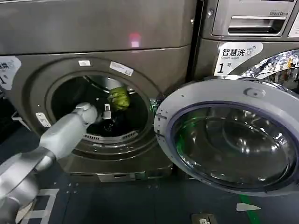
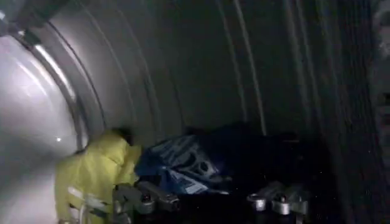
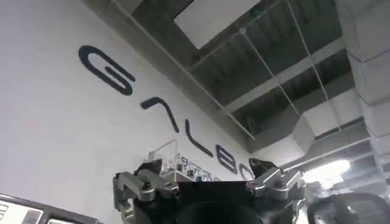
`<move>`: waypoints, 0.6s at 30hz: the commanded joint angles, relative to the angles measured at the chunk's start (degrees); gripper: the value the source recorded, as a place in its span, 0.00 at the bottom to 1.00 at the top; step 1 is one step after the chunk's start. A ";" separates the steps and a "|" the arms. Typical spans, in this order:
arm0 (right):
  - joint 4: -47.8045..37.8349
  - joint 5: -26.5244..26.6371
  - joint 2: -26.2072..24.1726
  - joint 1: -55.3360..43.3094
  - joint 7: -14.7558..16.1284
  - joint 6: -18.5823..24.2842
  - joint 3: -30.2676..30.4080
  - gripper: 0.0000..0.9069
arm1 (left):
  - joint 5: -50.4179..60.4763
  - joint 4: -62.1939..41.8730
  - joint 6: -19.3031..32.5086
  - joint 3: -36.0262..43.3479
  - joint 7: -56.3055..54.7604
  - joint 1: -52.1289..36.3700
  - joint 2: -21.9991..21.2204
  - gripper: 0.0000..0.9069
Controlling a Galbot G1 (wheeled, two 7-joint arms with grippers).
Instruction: Grasp the clothes from the dryer.
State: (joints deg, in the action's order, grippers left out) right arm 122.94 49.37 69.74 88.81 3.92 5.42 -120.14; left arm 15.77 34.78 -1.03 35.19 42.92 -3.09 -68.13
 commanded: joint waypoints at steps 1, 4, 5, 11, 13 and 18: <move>0.01 0.00 -0.09 -0.18 -0.04 0.03 0.26 1.00 | -0.25 -2.02 0.61 0.13 -1.36 0.57 -1.32 0.00; -0.08 -0.08 -0.16 -0.23 -0.01 0.06 0.48 1.00 | -0.28 -2.17 0.79 0.14 -1.65 0.67 -1.22 0.00; -0.11 -0.13 -0.16 -0.28 0.01 0.08 0.61 1.00 | -0.36 -2.23 0.87 0.10 -1.68 0.65 -1.20 0.00; -0.05 -0.29 -0.18 -0.80 -0.01 0.05 1.22 1.00 | -2.31 -2.02 0.76 -0.47 -3.74 0.80 -1.21 0.00; -0.03 -0.31 -0.19 -0.78 -0.01 0.07 1.23 1.00 | -2.87 -1.73 0.71 -0.67 -4.07 0.86 -0.99 0.00; 0.13 -0.31 -0.10 -0.78 -0.05 0.09 1.37 1.00 | -3.79 -1.25 0.60 -0.92 -6.45 1.20 -0.76 0.00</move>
State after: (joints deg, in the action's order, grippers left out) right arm 122.97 49.07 69.57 88.05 3.92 5.48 -118.87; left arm 13.29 33.21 -0.34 34.52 38.90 -2.05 -68.94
